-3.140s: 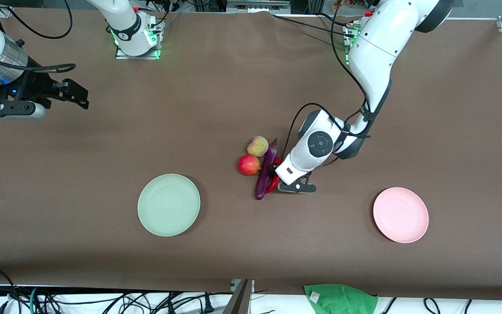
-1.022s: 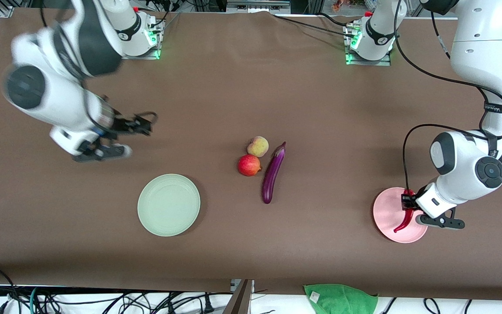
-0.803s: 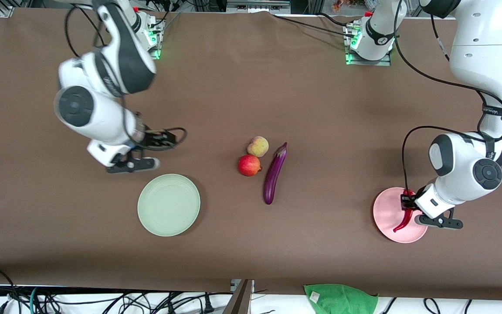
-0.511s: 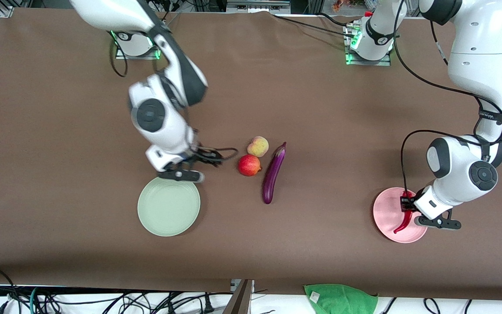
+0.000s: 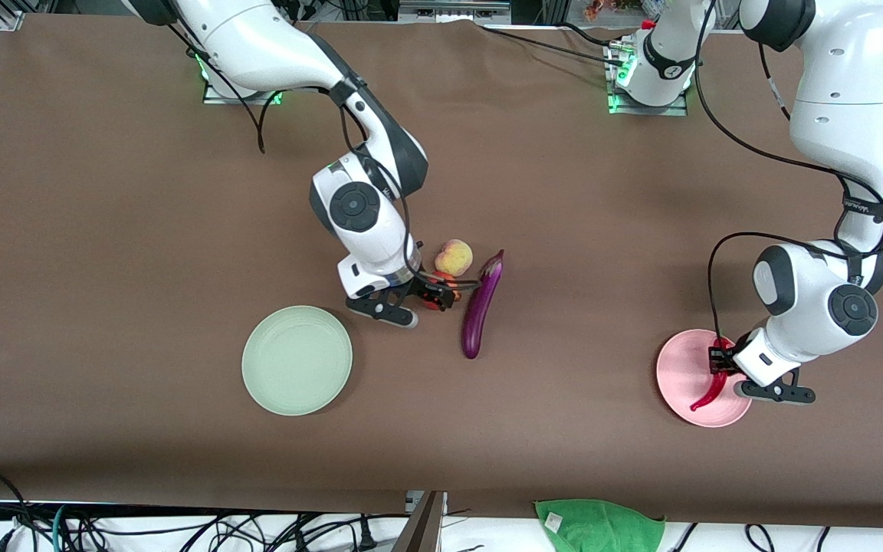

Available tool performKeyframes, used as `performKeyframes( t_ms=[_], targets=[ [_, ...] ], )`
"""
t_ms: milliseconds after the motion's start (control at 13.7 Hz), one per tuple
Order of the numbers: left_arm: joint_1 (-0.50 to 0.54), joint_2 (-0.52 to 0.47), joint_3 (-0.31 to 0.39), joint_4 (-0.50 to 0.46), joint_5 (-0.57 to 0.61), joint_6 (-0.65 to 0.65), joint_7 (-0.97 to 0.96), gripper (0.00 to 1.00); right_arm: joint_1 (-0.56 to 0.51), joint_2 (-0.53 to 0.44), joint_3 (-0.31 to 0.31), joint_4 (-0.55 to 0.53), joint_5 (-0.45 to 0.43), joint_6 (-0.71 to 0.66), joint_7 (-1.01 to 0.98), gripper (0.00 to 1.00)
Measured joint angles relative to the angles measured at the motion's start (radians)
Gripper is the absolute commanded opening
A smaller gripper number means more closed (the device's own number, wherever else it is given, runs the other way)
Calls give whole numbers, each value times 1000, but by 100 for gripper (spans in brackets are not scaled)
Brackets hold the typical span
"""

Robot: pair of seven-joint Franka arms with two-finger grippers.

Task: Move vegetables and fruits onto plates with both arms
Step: 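Release the chili on the pink plate while the right gripper grasps the apple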

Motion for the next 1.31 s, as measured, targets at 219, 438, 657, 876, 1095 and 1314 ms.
performKeyframes(
  t_ms=[219, 438, 657, 876, 1095, 1314],
  targets=[
    [2, -4, 0, 12, -51, 10, 0, 100, 26, 38, -1, 1, -8, 7, 4, 100],
    [2, -43, 0, 22, -66, -11, -2, 100, 38, 53, -2, 2, -15, 9, 9, 100],
    [1, -124, -2, 25, -67, -144, -3, 100, 39, 61, -2, 3, -15, 9, 9, 100],
    [-1, -233, -3, 27, -67, -316, -3, 100, 40, 74, -2, 3, -16, 15, 9, 100],
    [-3, -357, -3, 28, -42, -489, -11, 100, 46, 83, -3, 3, -16, 23, 11, 90],
    [-4, -440, -3, 26, 22, -563, -16, 100, 47, 84, -3, 4, -16, 31, 12, 77]
  ],
)
